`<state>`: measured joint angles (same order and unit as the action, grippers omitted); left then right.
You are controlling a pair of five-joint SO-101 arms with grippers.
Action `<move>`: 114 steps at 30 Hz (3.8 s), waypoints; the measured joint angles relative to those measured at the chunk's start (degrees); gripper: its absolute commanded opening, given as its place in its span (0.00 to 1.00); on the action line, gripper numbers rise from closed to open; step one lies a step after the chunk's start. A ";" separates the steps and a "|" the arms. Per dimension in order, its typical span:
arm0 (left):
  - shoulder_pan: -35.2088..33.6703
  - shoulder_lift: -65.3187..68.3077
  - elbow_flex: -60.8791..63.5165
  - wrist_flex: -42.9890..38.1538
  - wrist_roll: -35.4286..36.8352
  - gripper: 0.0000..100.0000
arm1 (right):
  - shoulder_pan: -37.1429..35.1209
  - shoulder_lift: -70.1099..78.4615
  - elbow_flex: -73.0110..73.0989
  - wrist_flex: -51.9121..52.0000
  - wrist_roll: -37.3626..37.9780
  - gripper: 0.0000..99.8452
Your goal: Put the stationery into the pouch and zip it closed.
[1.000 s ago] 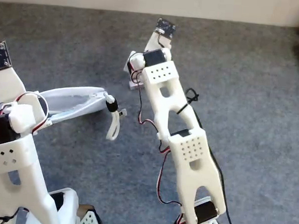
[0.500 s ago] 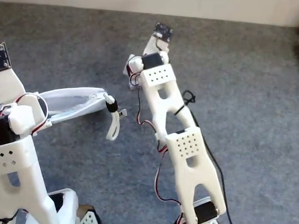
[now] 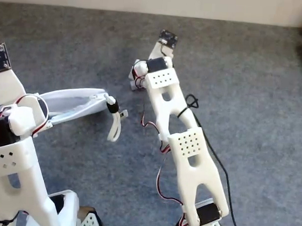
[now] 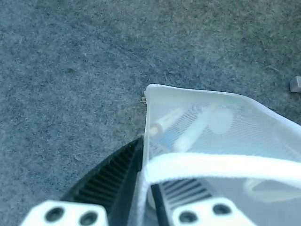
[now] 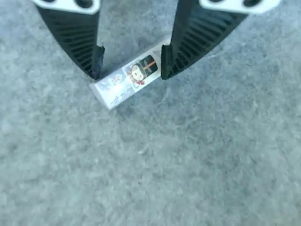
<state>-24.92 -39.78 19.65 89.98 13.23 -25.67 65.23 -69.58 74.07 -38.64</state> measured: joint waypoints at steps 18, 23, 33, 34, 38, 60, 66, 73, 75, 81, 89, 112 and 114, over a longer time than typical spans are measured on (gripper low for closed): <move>0.00 0.00 0.00 0.00 0.00 0.01 | 0.44 0.70 3.16 -6.51 0.00 0.00; 0.00 0.00 0.00 0.00 0.00 0.01 | 0.53 0.79 3.16 -6.59 0.00 0.01; 0.00 0.00 0.00 0.00 0.00 0.01 | 0.26 0.88 -0.53 2.46 3.52 0.01; 0.00 0.00 0.00 0.00 0.00 0.01 | 0.26 0.97 -1.58 4.40 5.36 0.01; 0.00 0.00 0.00 0.00 0.00 0.01 | 0.26 1.05 -5.98 8.79 9.67 0.01; 0.00 0.00 0.00 0.00 0.00 0.01 | -0.18 1.05 -6.59 14.51 22.42 0.11; 0.00 0.00 0.00 0.00 0.00 0.01 | -1.05 1.05 -3.16 13.80 22.42 0.11; 0.00 0.00 0.00 0.00 0.00 0.01 | -1.14 1.05 -3.16 13.45 22.42 0.00; 0.00 0.00 0.00 0.00 0.00 0.01 | -1.14 1.05 -3.16 13.45 22.42 0.01; 0.00 0.00 0.00 0.00 0.00 0.01 | -1.14 1.05 -3.52 15.12 22.51 0.00; 0.00 0.00 0.00 0.00 0.00 0.01 | -1.14 1.05 -17.05 25.05 22.51 0.00; 0.00 -0.09 0.79 -0.18 0.00 0.01 | -1.14 -3.60 -22.33 25.93 25.76 0.00; 0.00 -0.09 0.79 -0.18 0.00 0.01 | -0.97 -6.42 -19.87 25.93 25.85 0.00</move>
<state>-24.92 -39.87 20.44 89.80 13.23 -26.64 58.81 -89.45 100.00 -12.79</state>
